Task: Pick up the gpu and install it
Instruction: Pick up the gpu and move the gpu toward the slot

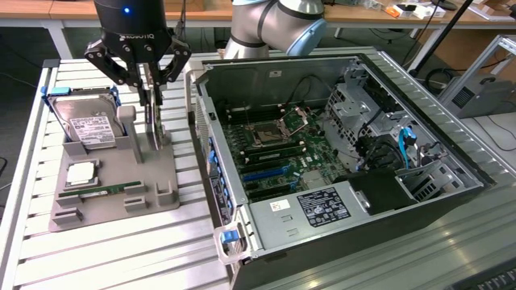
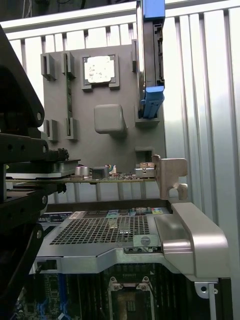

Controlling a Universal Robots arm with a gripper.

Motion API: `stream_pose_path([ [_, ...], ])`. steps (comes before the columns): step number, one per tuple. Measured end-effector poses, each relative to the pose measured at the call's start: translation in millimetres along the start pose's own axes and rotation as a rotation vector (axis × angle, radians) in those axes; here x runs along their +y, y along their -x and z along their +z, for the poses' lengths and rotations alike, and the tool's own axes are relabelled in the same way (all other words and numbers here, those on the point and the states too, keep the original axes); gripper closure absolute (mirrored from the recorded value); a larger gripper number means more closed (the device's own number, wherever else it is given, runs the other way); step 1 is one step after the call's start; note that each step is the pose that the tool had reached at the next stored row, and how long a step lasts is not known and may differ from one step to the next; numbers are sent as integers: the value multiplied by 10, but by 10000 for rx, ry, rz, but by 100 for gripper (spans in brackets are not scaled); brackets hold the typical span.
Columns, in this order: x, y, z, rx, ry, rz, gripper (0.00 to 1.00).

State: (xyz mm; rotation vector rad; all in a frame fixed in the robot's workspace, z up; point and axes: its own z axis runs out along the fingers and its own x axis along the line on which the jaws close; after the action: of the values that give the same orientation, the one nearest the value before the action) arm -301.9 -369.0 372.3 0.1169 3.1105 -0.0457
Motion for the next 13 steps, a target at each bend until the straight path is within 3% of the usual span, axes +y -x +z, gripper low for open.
stream_pose_path([
  [13, -1, 1, -33, -1, 1, 0, 73],
])
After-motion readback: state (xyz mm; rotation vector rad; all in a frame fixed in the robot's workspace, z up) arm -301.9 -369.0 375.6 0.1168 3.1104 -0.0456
